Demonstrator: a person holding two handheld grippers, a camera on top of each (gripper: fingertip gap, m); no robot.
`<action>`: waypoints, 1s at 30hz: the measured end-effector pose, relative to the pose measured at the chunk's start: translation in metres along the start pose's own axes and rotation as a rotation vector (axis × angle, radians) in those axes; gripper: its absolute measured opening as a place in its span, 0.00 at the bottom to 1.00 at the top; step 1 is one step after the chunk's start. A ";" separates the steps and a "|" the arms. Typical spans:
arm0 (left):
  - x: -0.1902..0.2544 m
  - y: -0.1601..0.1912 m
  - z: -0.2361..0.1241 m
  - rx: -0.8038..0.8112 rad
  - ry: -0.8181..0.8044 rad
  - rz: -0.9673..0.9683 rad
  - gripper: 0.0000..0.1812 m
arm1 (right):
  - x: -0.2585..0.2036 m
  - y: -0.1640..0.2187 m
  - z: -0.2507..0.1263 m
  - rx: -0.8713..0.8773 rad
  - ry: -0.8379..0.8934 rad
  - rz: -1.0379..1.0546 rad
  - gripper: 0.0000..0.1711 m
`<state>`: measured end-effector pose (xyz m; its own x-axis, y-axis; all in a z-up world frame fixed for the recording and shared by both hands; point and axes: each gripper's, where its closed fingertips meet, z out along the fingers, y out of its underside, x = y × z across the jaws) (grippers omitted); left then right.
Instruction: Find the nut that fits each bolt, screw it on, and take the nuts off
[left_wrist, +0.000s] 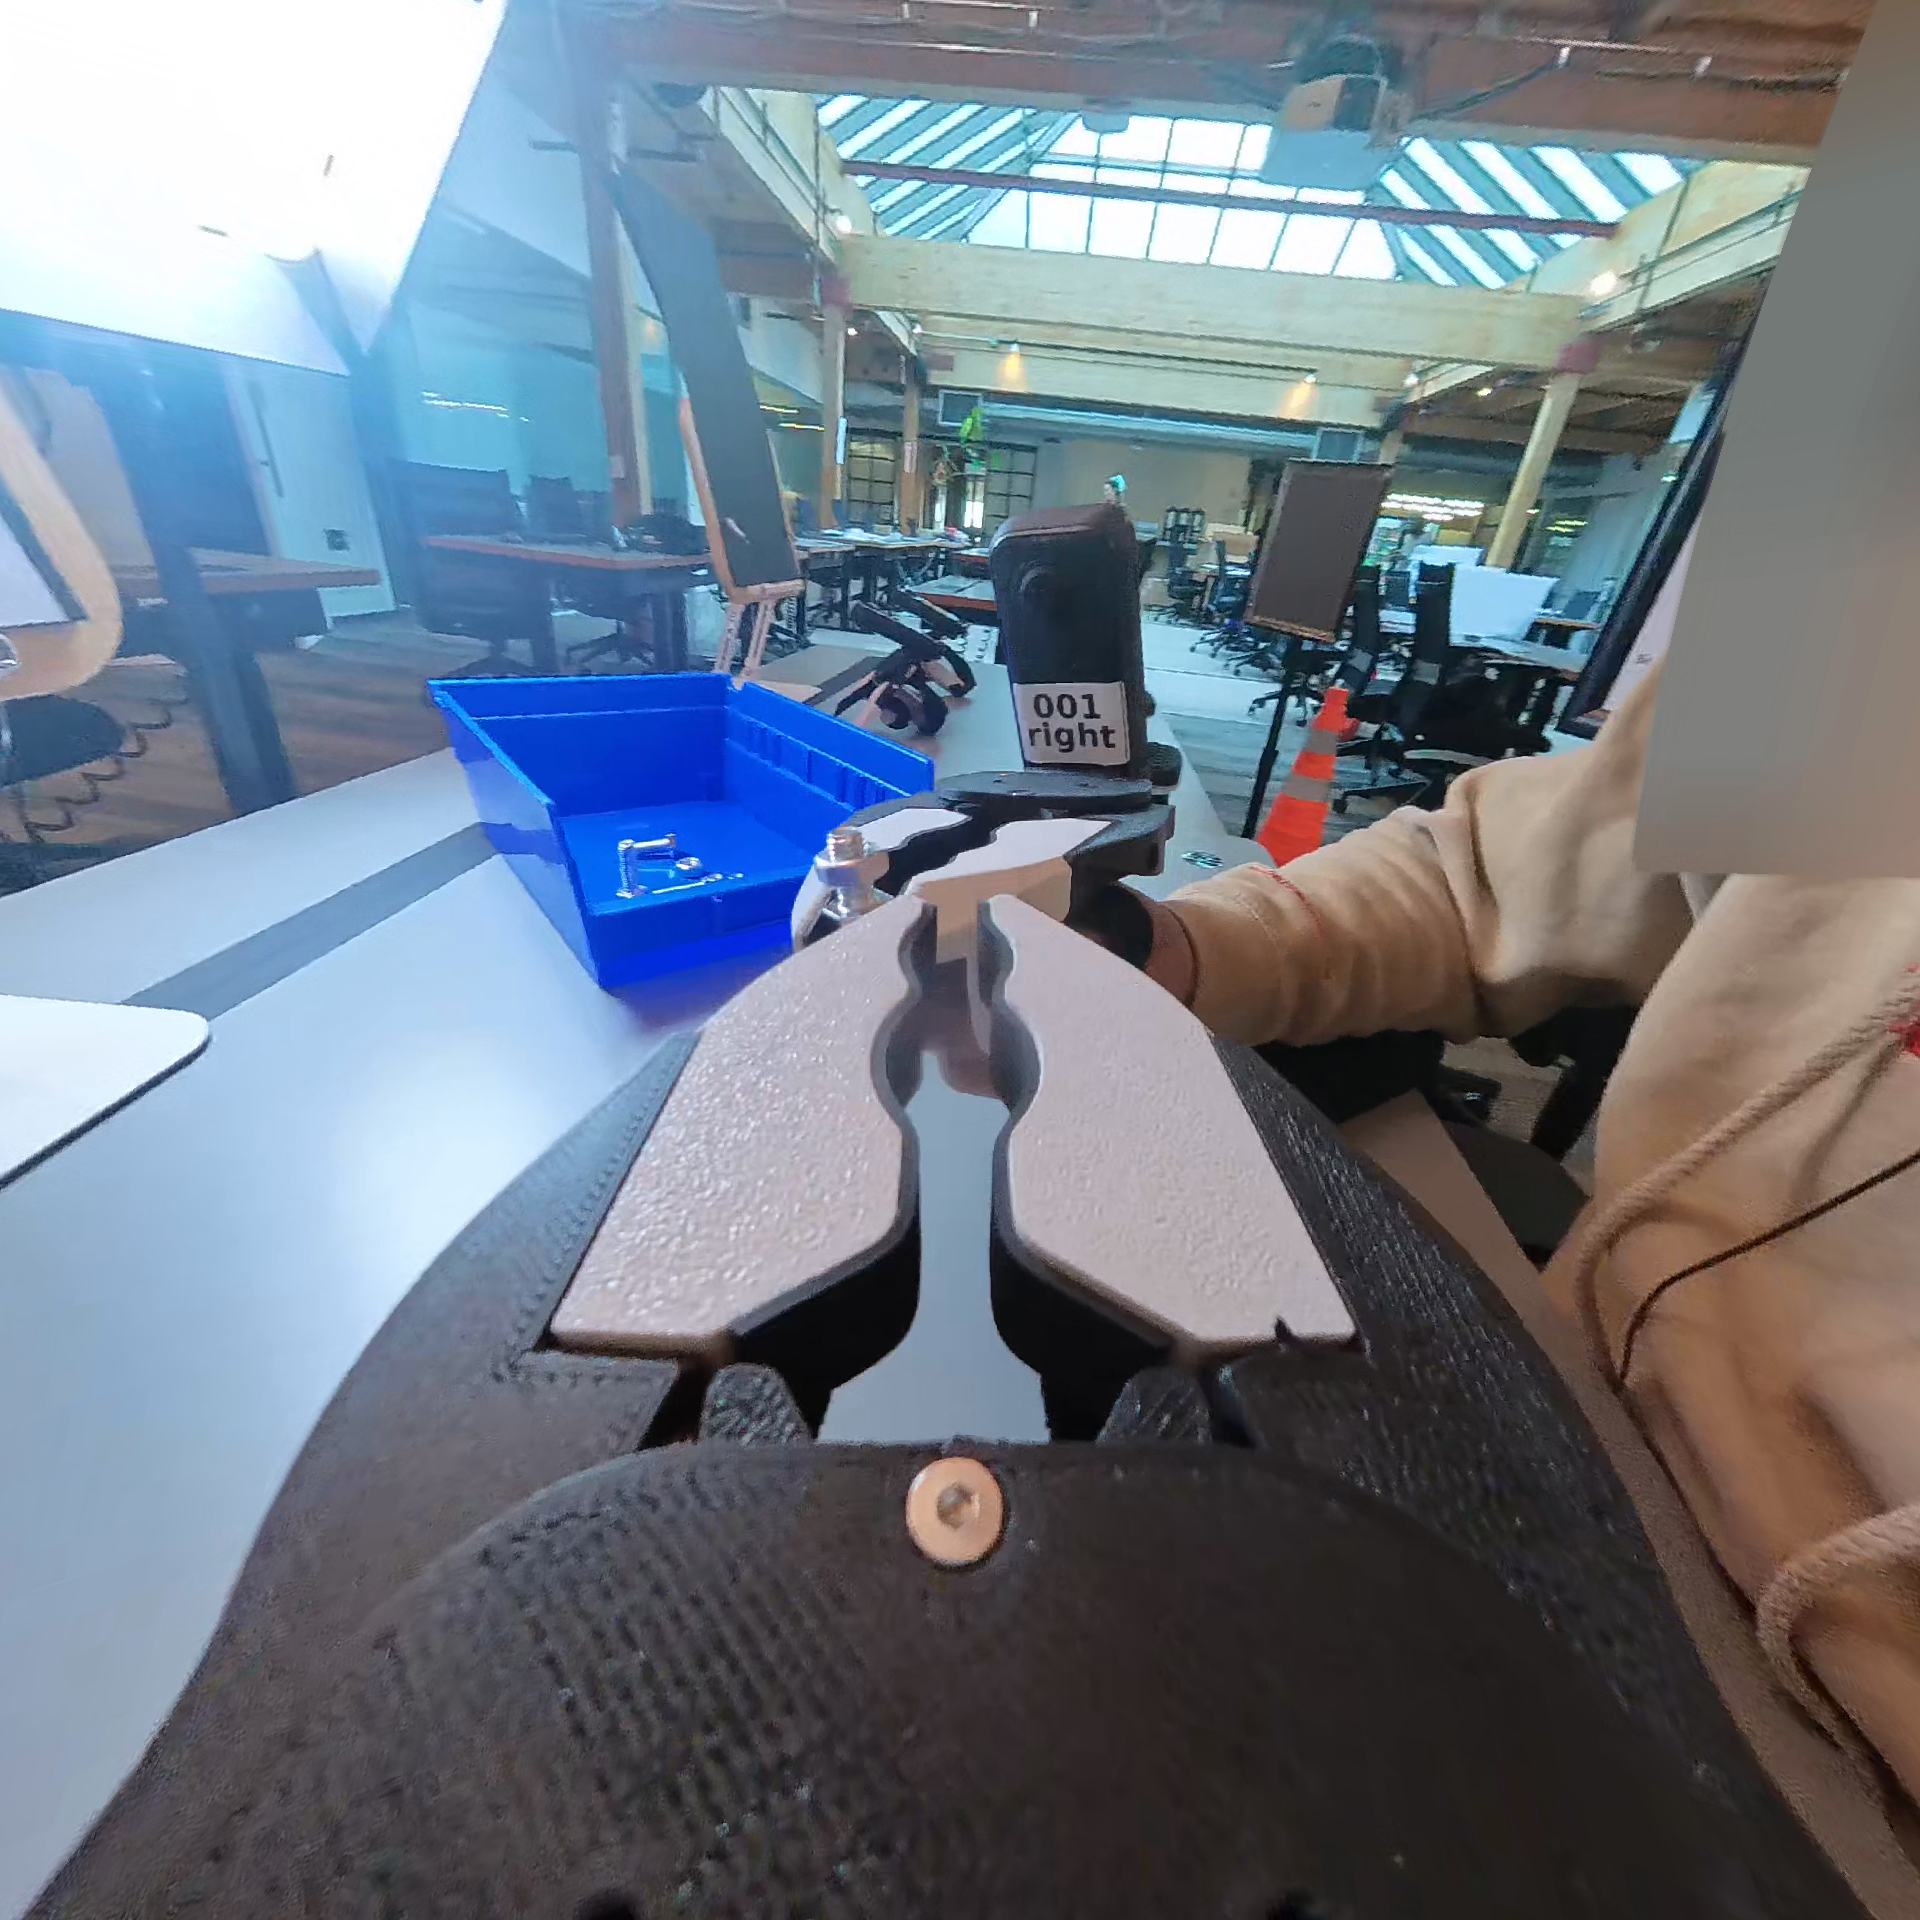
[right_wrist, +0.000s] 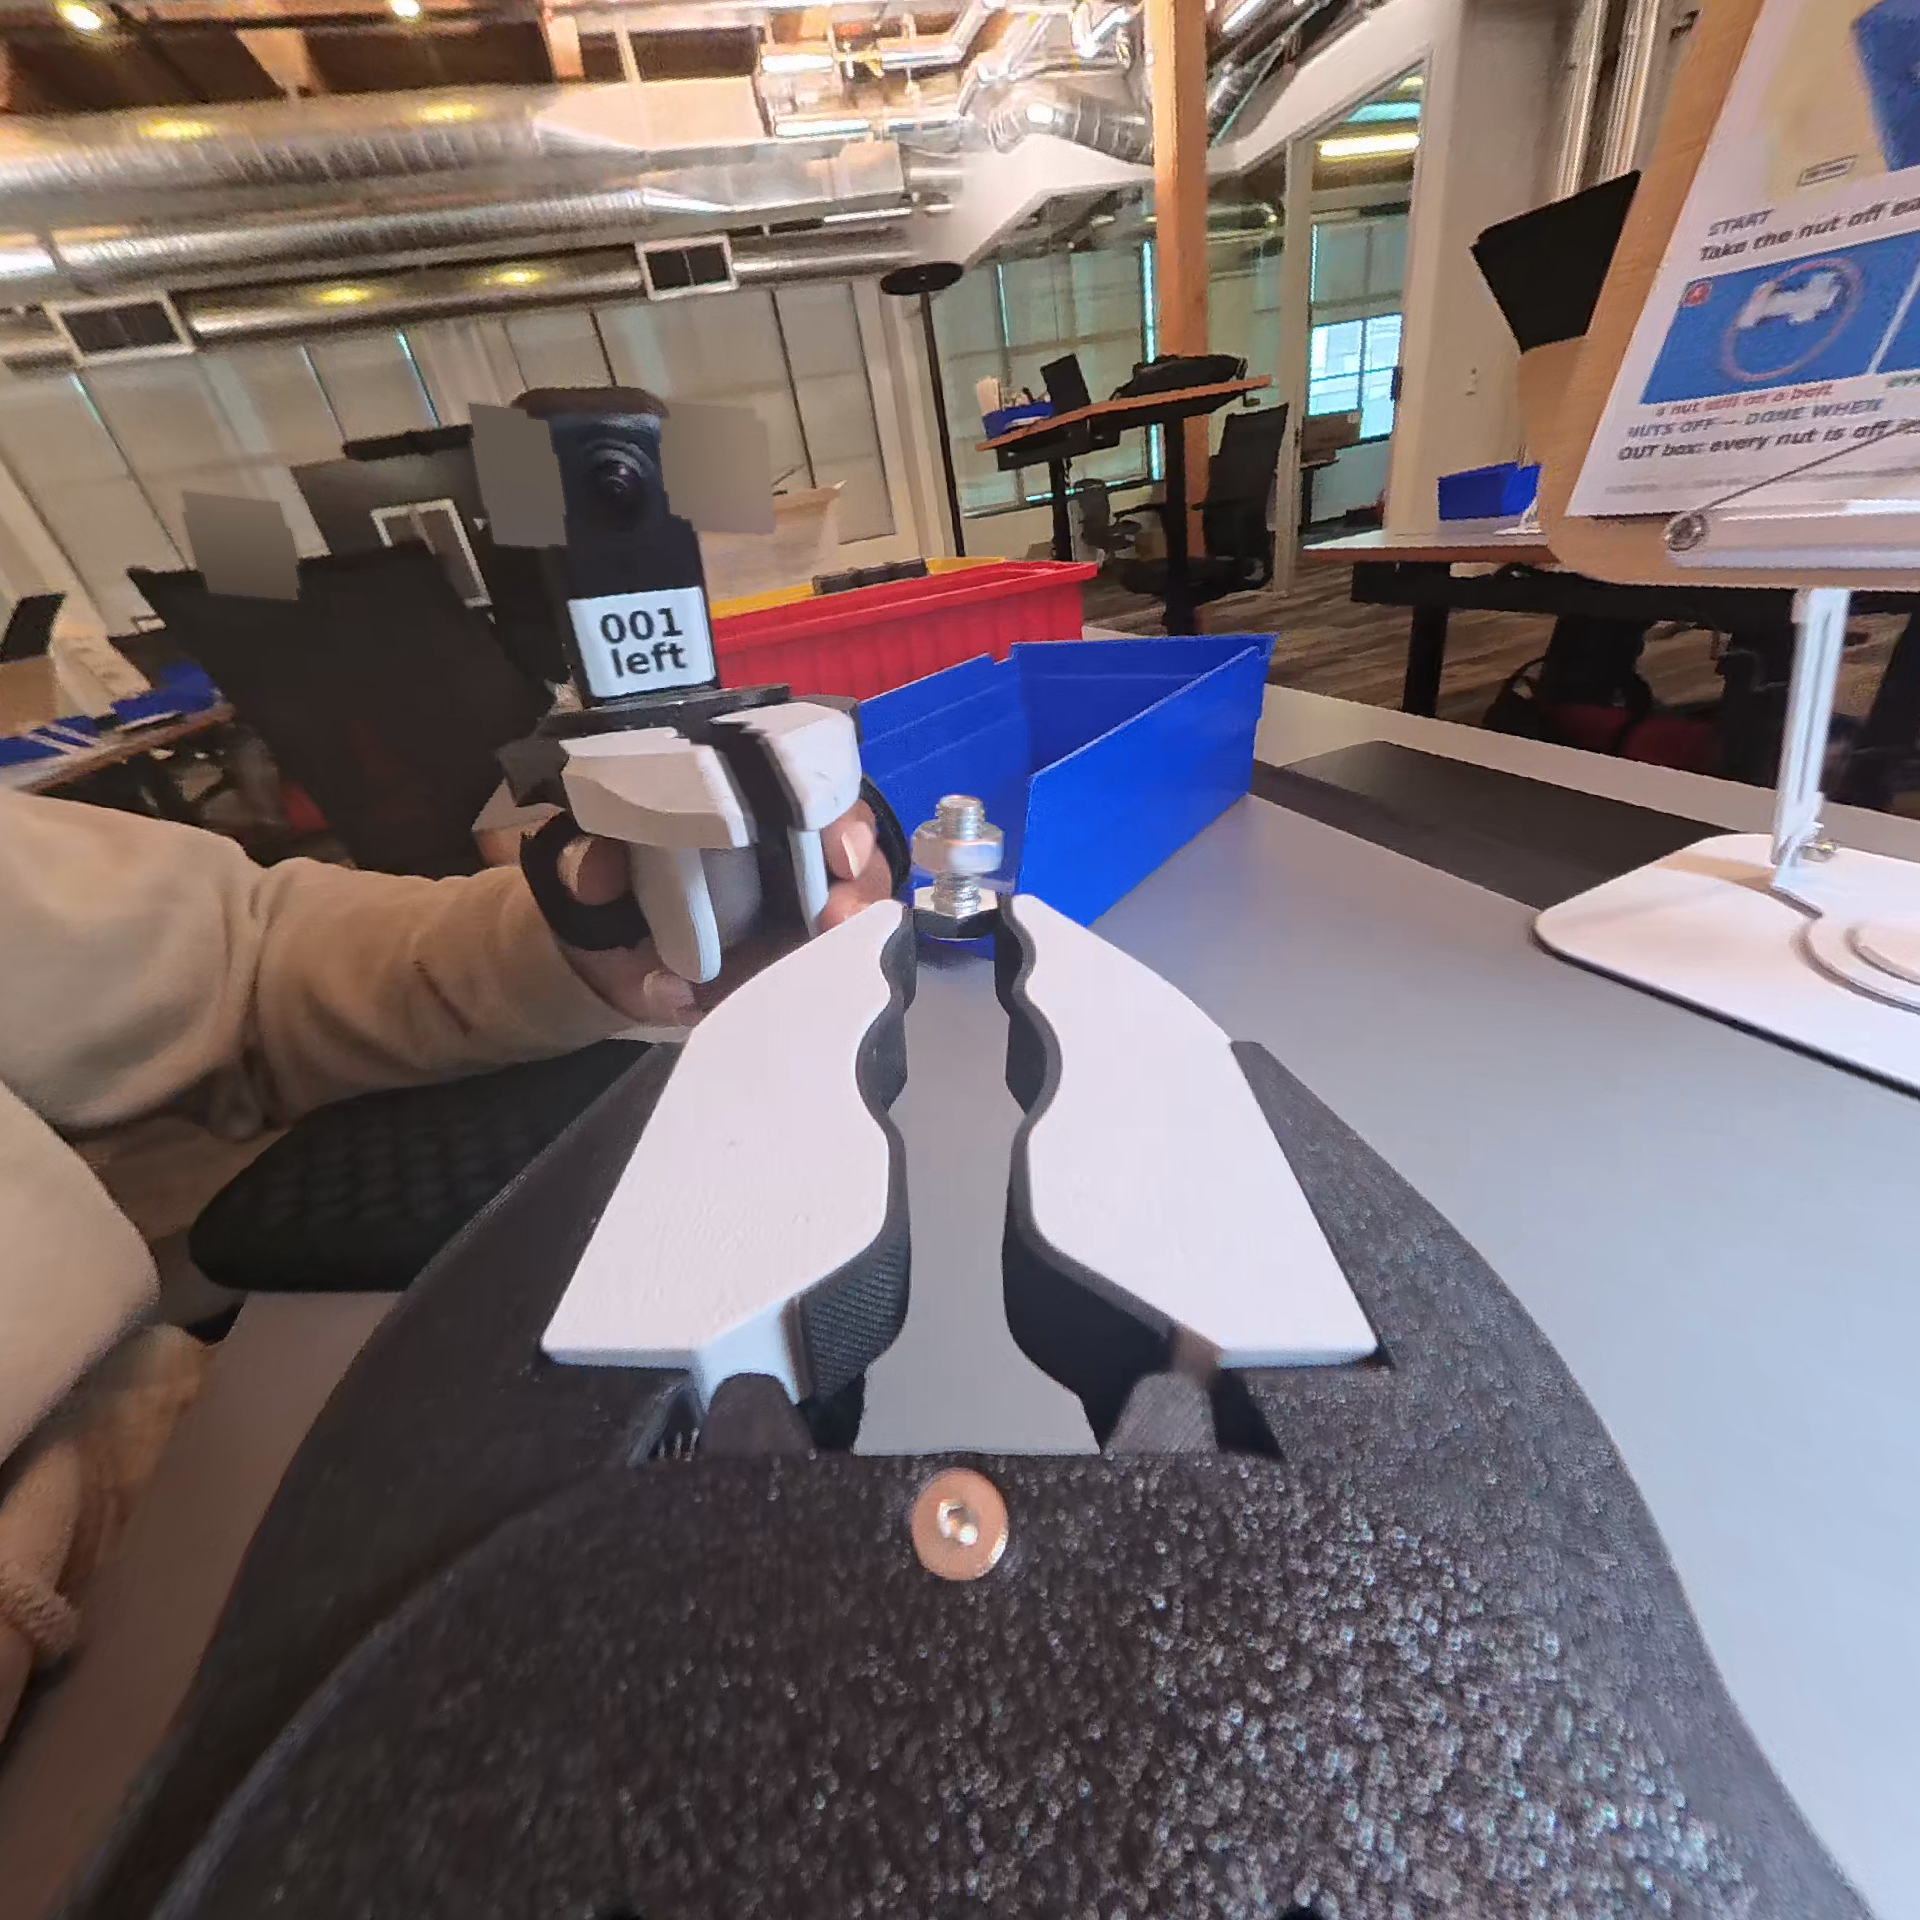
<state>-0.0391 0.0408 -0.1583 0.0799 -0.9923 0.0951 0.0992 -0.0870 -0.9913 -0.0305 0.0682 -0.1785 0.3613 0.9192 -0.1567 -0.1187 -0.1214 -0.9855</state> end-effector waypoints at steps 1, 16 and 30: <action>-0.002 0.000 0.001 0.001 -0.015 0.004 0.06 | -0.002 0.001 0.001 -0.005 -0.006 -0.006 0.08; -0.005 0.006 0.003 -0.025 -0.036 0.004 0.14 | -0.012 0.006 0.005 -0.022 -0.053 -0.009 0.08; -0.001 0.004 0.003 -0.011 -0.012 0.013 0.16 | -0.020 0.007 0.007 -0.024 -0.071 -0.064 0.08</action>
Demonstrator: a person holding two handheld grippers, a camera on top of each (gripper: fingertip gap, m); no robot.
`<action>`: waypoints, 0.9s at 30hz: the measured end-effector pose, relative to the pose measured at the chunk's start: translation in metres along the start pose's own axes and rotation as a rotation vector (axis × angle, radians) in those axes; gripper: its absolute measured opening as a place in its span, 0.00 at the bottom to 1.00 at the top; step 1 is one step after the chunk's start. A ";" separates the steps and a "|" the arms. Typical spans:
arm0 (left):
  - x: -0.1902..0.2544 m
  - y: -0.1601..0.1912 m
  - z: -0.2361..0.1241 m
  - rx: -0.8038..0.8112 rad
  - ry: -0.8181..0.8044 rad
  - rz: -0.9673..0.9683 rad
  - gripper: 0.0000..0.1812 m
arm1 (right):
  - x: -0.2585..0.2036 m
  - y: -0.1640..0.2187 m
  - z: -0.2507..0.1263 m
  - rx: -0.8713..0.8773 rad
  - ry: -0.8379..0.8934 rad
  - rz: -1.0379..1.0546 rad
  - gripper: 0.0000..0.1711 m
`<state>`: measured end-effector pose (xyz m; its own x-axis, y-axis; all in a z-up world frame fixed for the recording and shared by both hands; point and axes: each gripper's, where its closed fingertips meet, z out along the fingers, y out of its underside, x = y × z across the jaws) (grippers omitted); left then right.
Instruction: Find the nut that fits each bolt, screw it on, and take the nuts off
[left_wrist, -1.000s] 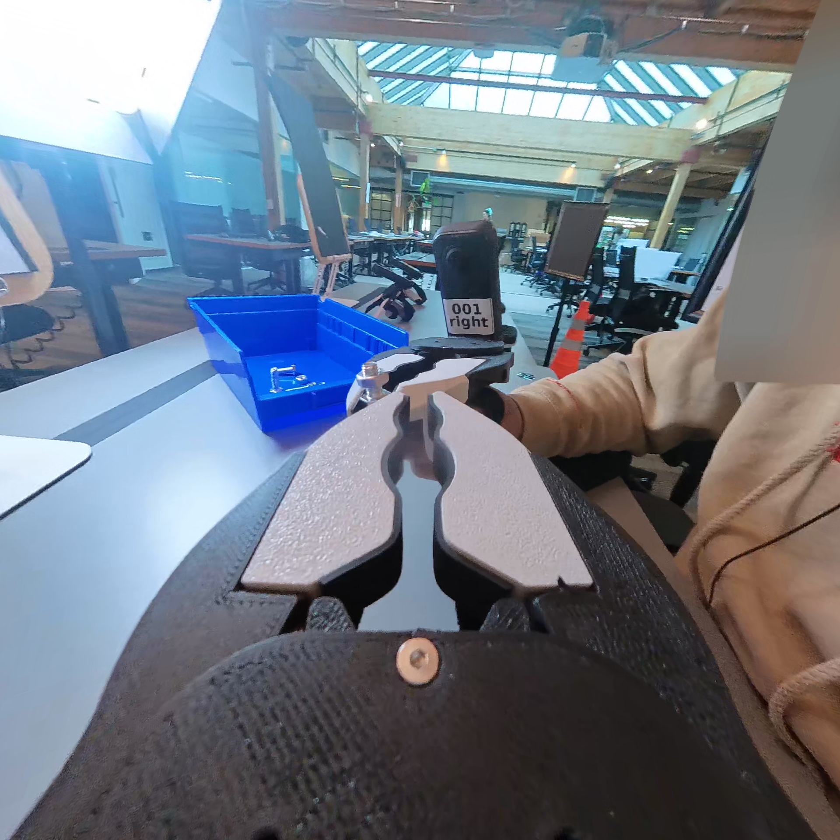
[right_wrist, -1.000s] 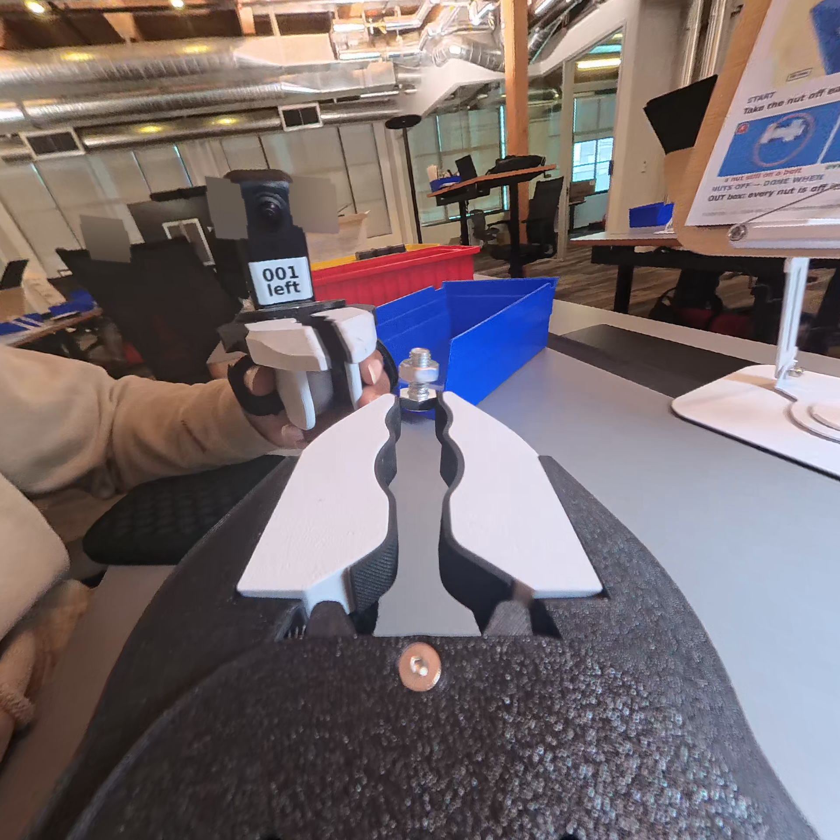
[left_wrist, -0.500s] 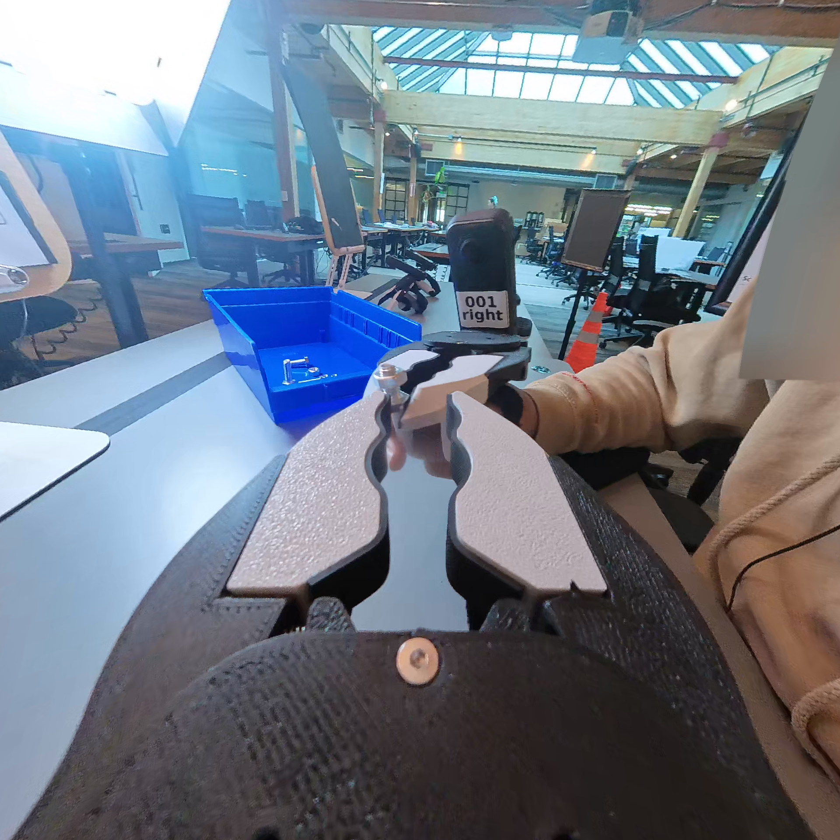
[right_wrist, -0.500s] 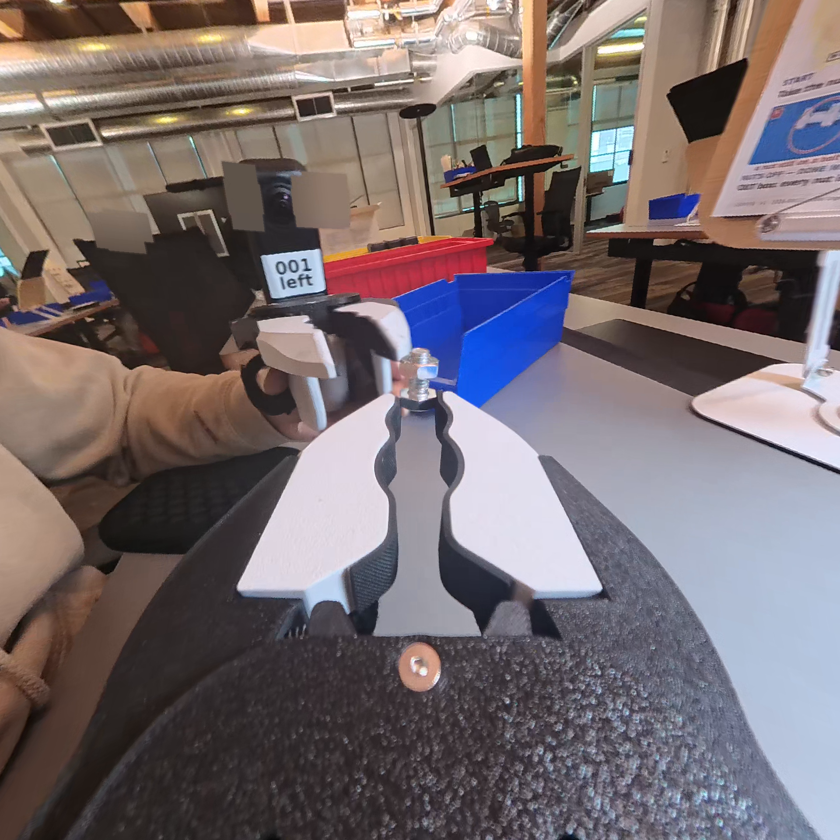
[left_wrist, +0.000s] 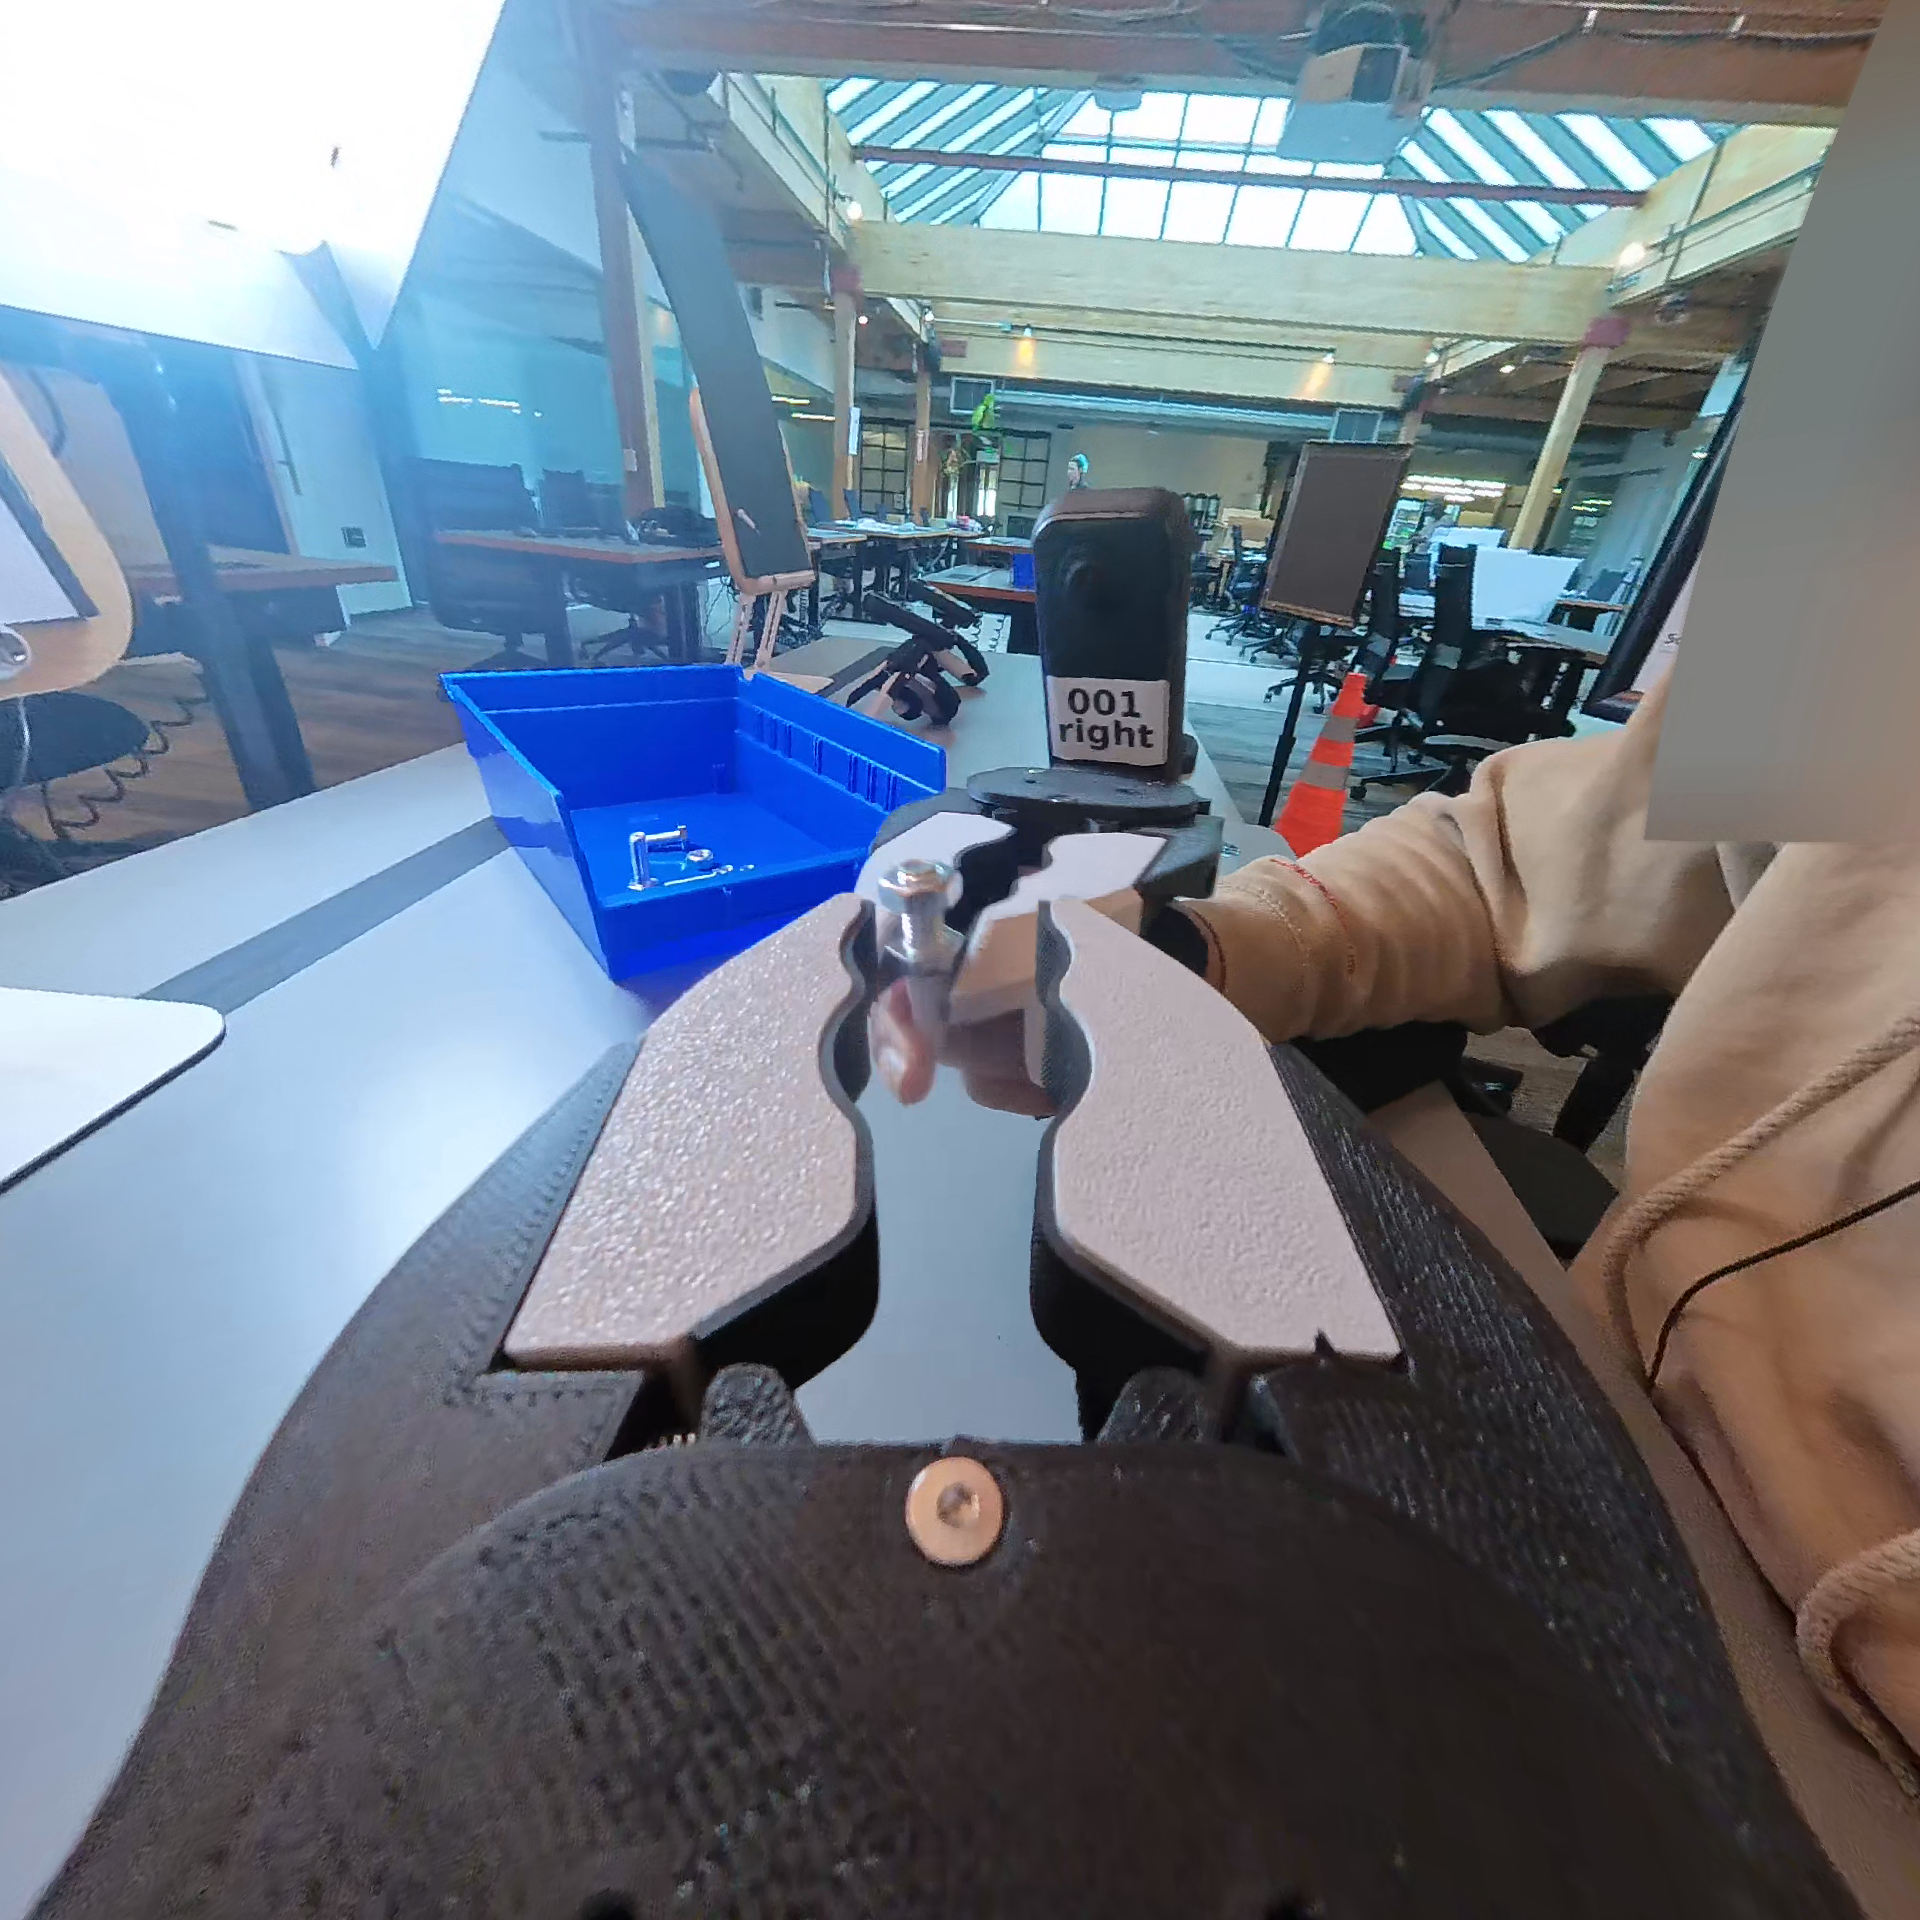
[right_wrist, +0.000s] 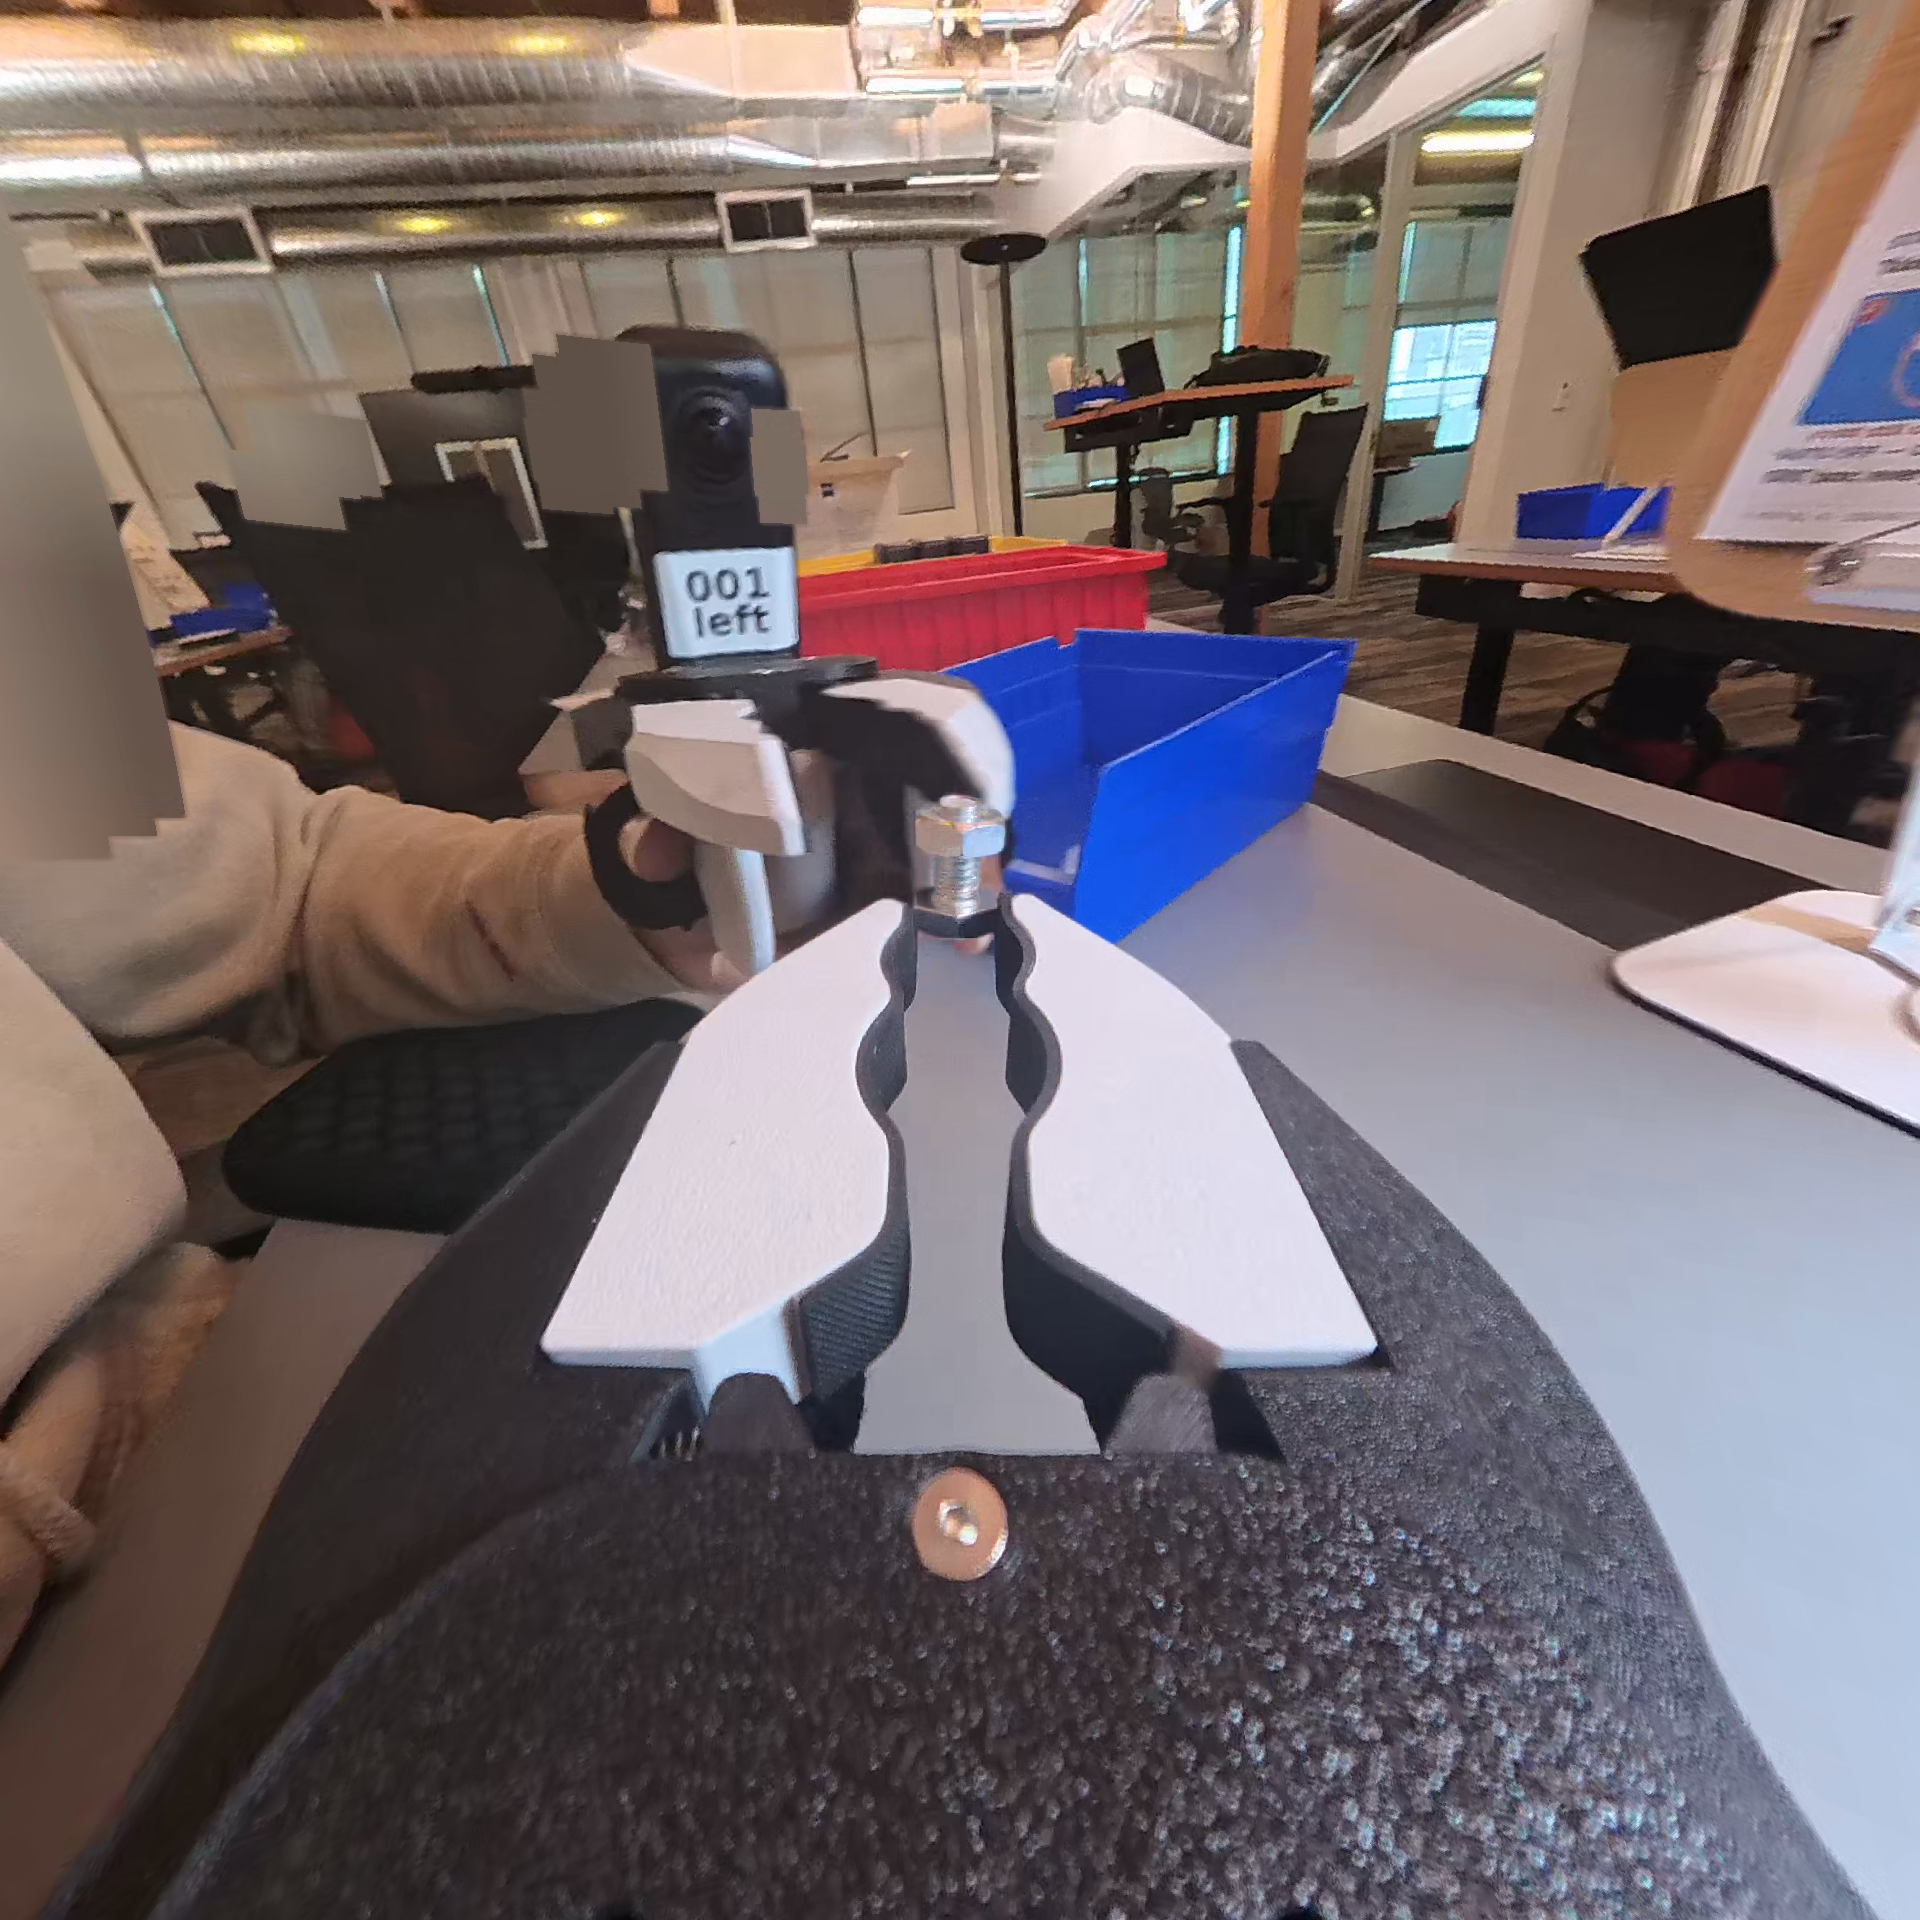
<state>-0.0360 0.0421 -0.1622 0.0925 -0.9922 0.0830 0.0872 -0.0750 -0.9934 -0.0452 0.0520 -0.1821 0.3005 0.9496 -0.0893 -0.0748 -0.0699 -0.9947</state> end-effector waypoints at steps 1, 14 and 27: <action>0.000 0.002 0.001 -0.006 -0.004 -0.002 0.18 | -0.005 0.003 0.003 -0.012 -0.016 -0.010 0.08; -0.002 0.001 0.000 0.005 -0.006 -0.013 0.17 | -0.002 0.003 0.001 -0.011 -0.010 -0.013 0.08; -0.001 -0.003 -0.002 0.021 -0.002 -0.014 0.15 | 0.004 0.003 0.000 -0.011 0.015 -0.004 0.08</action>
<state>-0.0382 0.0436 -0.1599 0.0926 -0.9909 0.0973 0.1089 -0.0870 -0.9902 -0.0445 0.0558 -0.1858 0.3155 0.9451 -0.0856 -0.0627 -0.0692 -0.9956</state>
